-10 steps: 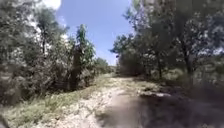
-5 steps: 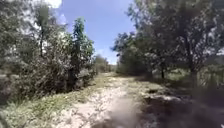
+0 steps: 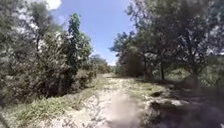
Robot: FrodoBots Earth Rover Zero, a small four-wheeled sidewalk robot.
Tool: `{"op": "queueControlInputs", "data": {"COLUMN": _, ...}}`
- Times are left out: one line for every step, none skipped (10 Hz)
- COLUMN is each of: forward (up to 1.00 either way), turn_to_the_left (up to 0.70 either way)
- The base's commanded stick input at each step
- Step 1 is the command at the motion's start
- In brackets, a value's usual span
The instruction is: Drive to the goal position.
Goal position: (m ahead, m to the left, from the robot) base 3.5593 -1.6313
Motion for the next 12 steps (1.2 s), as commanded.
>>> {"op": "queueControlInputs", "data": {"forward": 0.5, "turn_to_the_left": 0.0}}
{"op": "queueControlInputs", "data": {"forward": 0.5, "turn_to_the_left": 0.0}}
{"op": "queueControlInputs", "data": {"forward": 0.5, "turn_to_the_left": 0.0}}
{"op": "queueControlInputs", "data": {"forward": 0.5, "turn_to_the_left": 0.0}}
{"op": "queueControlInputs", "data": {"forward": 0.5, "turn_to_the_left": 0.0}}
{"op": "queueControlInputs", "data": {"forward": 0.5, "turn_to_the_left": 0.0}}
{"op": "queueControlInputs", "data": {"forward": 0.5, "turn_to_the_left": 0.0}}
{"op": "queueControlInputs", "data": {"forward": 0.5, "turn_to_the_left": 0.0}}
{"op": "queueControlInputs", "data": {"forward": 0.5, "turn_to_the_left": 0.0}}
{"op": "queueControlInputs", "data": {"forward": 0.5, "turn_to_the_left": 0.0}}
{"op": "queueControlInputs", "data": {"forward": 0.5, "turn_to_the_left": 0.0}}
{"op": "queueControlInputs", "data": {"forward": 0.5, "turn_to_the_left": 0.0}}
